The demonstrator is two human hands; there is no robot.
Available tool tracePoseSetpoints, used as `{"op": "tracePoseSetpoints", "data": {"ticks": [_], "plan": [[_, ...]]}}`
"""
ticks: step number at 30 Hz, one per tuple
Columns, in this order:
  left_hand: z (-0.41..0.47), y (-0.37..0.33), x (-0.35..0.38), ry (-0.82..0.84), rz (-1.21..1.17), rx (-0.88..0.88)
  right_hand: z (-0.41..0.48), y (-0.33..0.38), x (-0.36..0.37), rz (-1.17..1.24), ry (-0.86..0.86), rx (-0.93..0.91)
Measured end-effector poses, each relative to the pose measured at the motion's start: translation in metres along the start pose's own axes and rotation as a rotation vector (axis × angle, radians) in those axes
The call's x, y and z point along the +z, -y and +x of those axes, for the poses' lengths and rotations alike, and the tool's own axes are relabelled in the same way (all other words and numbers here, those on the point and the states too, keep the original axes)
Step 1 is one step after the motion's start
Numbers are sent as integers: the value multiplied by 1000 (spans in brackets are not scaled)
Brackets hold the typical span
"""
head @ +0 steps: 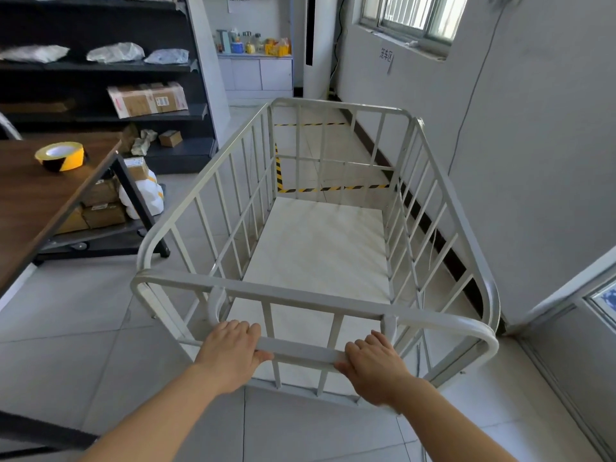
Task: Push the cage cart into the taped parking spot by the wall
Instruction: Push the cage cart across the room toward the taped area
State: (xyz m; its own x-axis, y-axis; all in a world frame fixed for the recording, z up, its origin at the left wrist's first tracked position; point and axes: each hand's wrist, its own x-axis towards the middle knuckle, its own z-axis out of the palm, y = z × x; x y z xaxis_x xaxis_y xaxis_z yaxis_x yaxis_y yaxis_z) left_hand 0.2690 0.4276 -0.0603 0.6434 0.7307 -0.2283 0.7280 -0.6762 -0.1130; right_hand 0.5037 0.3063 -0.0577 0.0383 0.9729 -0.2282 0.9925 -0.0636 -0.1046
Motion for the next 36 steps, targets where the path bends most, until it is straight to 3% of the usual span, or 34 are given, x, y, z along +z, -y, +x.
{"op": "tracePoseSetpoints", "data": {"ticks": [15,23,29,36], "plan": [[85,24,-18,-18,-20,-7,83,-37,-25,55,23,-29],[144,26,-29,-174,-56,9,130,-74,-43,83,23,1],[186,29,-43,-97,-55,-10,166,-97,-51,69,12,-1],[233,55,-46,-142,-80,5,215,-106,-61,74,-1,28]]}}
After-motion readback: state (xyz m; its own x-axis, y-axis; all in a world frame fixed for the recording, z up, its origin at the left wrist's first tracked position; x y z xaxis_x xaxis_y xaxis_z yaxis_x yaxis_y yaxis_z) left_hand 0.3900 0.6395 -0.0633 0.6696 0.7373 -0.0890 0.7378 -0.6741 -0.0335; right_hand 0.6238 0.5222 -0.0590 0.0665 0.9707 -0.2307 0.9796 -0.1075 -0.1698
